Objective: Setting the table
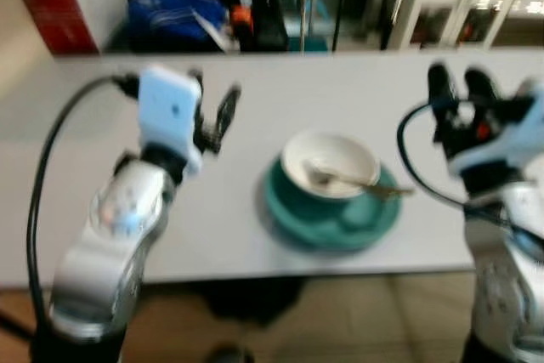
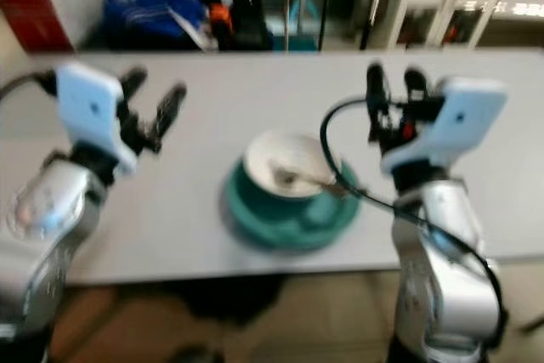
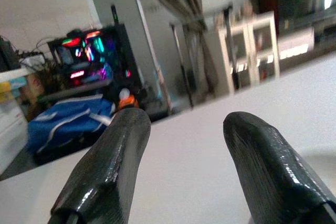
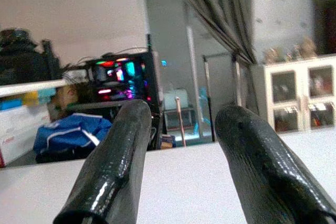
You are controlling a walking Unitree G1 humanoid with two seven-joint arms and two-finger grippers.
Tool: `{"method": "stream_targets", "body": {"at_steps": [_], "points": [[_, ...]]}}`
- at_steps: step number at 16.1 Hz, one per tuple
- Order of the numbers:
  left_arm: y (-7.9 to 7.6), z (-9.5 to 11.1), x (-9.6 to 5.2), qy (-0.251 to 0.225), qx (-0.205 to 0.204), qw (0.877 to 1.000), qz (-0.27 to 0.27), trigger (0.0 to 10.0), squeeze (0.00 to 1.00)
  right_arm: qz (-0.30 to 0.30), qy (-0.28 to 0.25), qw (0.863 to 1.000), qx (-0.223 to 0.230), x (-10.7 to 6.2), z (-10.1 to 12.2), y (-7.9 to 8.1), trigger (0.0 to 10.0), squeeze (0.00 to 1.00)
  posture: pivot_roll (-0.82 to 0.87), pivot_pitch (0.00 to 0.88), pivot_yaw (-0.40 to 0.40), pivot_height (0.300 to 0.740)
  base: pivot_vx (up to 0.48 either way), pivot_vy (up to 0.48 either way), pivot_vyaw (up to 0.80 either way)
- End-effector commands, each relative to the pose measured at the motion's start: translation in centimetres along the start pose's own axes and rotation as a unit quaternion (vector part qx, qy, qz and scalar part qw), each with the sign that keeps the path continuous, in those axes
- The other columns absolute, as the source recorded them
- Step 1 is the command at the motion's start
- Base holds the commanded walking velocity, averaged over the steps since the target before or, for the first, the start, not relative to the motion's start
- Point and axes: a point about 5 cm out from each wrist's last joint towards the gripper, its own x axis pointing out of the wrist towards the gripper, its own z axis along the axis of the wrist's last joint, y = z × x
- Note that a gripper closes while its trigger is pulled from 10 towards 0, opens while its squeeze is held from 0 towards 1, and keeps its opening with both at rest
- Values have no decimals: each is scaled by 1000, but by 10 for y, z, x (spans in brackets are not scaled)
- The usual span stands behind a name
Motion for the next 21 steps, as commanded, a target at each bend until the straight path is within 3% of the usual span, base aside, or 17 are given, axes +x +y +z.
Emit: {"method": "stream_targets", "body": {"at_steps": [1, 2, 3, 4, 6, 7, 8, 9, 10, 14, 16, 17, 19, 21], "points": [[1, -20, -2, 49, 7, 999, 5, 10000, 0, 13, 24, 1000, 3, 1, -7, 10, 10000, 63, 44, 64, 24, 740, 0, 480, 0], [1, -29, -5, 67, -18, 998, 5, 10000, 0, 34, 37, 999, 3, -3, -12, 22, 10000, 1000, 26, 66, 31, 740, 0, 480, 0], [1, -33, -5, 75, -48, 996, 11, 10000, 835, 48, 45, 998, 14, -4, -15, 31, 10000, 1000, 22, 77, 30, 740, 0, 480, 0], [-5, -32, -7, 69, -57, 996, -1, 10000, 1000, 71, 60, 995, 36, -9, -22, 39, 10000, 1000, 39, 50, 22, 740, 0, 480, 0], [-4, -28, -1, 64, -50, 997, 10, 10000, 1000, 71, 77, 991, 84, -3, -33, 48, 10000, 1000, 58, 61, 12, 740, 0, 480, 0], [1, -36, -1, 66, -45, 996, 29, 10000, 1000, 84, 87, 990, 73, -1, -41, 54, 10000, 1000, 62, 57, 8, 740, 0, 480, 0], [6, -47, -1, 73, -27, 996, 44, 10000, 929, 97, 107, 989, 34, 0, -54, 52, 10000, 1000, 72, 44, -5, 740, 0, 480, 0], [14, -54, 0, 76, -22, 995, 68, 10000, 0, 100, 123, 987, -4, 3, -66, 45, 10000, 1000, 79, 45, -8, 740, 0, 480, 0], [20, -59, 2, 81, -20, 993, 86, 10000, 0, 88, 128, 988, -12, 9, -73, 37, 10000, 0, 75, 37, -1, 740, 0, 480, 0], [25, -88, 0, 110, -19, 988, 104, 10000, 0, 40, 145, 988, -20, 19, -99, 16, 10000, 0, 83, 40, 27, 740, 0, 480, 0], [19, -97, -2, 107, -24, 989, 99, 10000, 0, 54, 161, 985, -31, 14, -120, 10, 10000, 0, 96, 45, 8, 740, 0, 480, 0], [14, -110, -9, 121, -3, 989, 81, 10000, 0, 49, 189, 980, -32, 9, -137, 4, 10000, 0, 99, 47, 3, 740, 0, 480, 0], [14, -137, -20, 146, -29, 983, 104, 10000, 0, 33, 225, 973, -29, -3, -161, -5, 10000, 0, 83, 61, 3, 740, 0, 480, 0], [14, -145, -25, 152, -42, 981, 115, 10000, 0, 30, 223, 974, -29, -7, -163, -7, 10000, 0, 71, 57, 11, 740, 0, 480, 0]]}}
